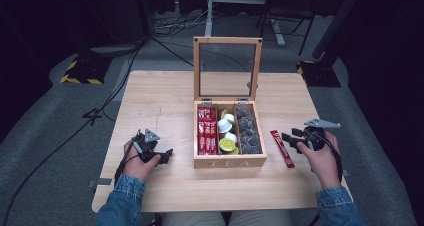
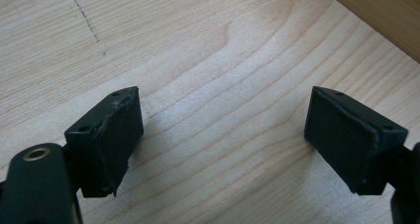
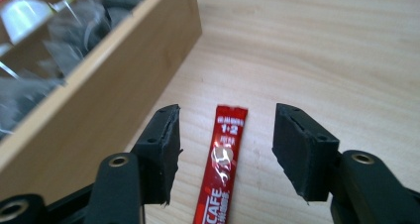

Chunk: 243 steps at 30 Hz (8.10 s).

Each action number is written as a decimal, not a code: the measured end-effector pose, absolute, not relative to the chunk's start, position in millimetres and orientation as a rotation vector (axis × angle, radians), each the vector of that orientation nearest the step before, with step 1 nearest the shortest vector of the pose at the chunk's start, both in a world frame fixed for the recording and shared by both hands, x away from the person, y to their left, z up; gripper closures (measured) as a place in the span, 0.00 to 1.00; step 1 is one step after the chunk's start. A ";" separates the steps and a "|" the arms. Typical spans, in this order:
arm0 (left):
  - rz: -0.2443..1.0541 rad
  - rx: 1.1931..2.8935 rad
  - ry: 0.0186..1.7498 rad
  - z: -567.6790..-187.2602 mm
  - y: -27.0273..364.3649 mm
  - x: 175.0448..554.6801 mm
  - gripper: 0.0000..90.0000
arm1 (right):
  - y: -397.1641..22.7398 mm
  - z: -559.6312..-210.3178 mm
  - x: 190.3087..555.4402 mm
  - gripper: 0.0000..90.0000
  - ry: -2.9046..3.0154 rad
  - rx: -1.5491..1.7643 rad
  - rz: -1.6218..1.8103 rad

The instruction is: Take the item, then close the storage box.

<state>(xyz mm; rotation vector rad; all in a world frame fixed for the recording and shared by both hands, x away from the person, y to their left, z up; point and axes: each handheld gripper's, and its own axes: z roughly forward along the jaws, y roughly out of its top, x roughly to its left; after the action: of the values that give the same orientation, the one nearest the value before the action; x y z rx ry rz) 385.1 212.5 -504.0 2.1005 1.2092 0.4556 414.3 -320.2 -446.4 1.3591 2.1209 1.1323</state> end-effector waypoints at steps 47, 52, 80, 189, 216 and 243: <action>0.456 2.103 1.209 -504.1 211.0 387.0 0.16 | -253.8 -312.9 491.6 0.49 2.108 1.112 1.260; 0.456 2.102 1.209 -504.2 211.0 387.0 0.16 | -248.6 -308.8 506.2 0.49 2.100 1.117 1.266; 0.456 2.100 1.216 -504.2 211.9 385.7 0.16 | -224.1 -307.4 600.6 0.47 2.080 1.126 1.285; 0.456 2.101 1.216 -504.0 211.9 385.8 0.16 | -236.0 -302.4 466.8 0.48 2.286 0.883 1.293; 0.454 2.100 1.217 -504.2 211.8 385.7 0.16 | -238.0 -335.7 426.8 0.45 2.377 0.841 1.197; 0.455 2.103 1.216 -504.1 211.9 385.7 0.16 | -236.9 -400.7 398.7 0.42 2.504 0.819 1.024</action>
<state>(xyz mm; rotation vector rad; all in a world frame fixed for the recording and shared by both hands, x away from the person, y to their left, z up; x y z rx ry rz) 385.7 211.9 -504.1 2.1025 1.2159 0.4546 398.7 -236.9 -400.7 0.8189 2.5042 1.0237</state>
